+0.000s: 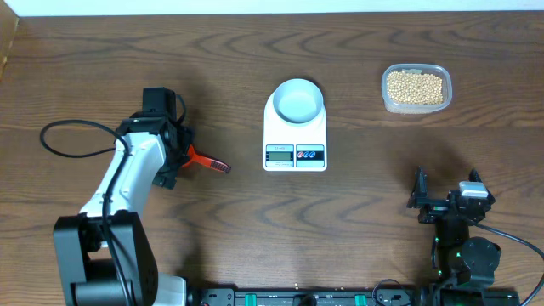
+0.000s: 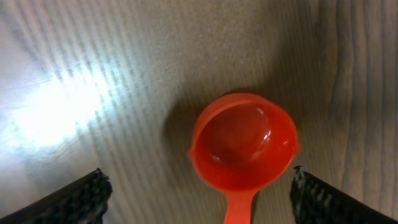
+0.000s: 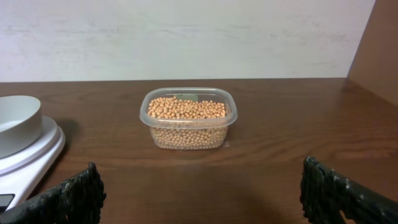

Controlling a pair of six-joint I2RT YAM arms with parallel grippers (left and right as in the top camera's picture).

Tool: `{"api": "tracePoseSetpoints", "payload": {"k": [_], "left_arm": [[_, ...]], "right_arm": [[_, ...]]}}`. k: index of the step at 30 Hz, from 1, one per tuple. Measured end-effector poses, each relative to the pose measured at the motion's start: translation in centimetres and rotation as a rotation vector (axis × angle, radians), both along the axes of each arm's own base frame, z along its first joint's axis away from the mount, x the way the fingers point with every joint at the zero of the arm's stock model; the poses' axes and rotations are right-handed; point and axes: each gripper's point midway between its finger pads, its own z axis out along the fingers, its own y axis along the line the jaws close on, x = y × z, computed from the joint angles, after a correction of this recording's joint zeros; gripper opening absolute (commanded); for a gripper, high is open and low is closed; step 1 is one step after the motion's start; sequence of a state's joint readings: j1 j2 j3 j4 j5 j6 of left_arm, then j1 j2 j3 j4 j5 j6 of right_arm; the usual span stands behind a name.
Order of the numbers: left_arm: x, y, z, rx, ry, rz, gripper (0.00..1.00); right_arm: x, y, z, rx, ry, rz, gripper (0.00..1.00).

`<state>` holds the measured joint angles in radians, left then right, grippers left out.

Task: Scoop item into bowl and weigh 50g on scale
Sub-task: 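Lower the left gripper over the red scoop's cup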

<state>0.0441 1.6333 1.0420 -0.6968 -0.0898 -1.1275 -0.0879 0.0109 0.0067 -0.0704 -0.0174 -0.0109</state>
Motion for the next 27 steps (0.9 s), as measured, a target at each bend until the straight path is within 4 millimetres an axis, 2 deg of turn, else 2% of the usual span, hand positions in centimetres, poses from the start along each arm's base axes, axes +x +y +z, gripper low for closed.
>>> {"api": "tracePoseSetpoints", "payload": {"k": [6,9,13,17,23,27], "left_arm": [[0.1,0.1,-2.1,0.001,0.048,0.001,0.84],[-0.3,0.0,-3.8,-0.001,0.098,0.001,0.75],[-0.6,0.0,-5.1,-0.003,0.136,0.008,0.59],[-0.5,0.1,-5.1,-0.003,0.127,0.027,0.45],[-0.1,0.1,-5.1,-0.004,0.108,0.044,0.13],[0.0,0.1,-5.1,-0.004,0.106,0.047,0.13]], "right_arm": [[0.0,0.0,0.0,0.0,0.0,0.0,0.99],[0.0,0.0,0.0,0.0,0.0,0.0,0.99],[0.0,0.0,0.0,0.0,0.0,0.0,0.99],[0.0,0.0,0.0,0.0,0.0,0.0,0.99],[0.0,0.0,0.0,0.0,0.0,0.0,0.99],[0.0,0.0,0.0,0.0,0.0,0.0,0.99]]}}
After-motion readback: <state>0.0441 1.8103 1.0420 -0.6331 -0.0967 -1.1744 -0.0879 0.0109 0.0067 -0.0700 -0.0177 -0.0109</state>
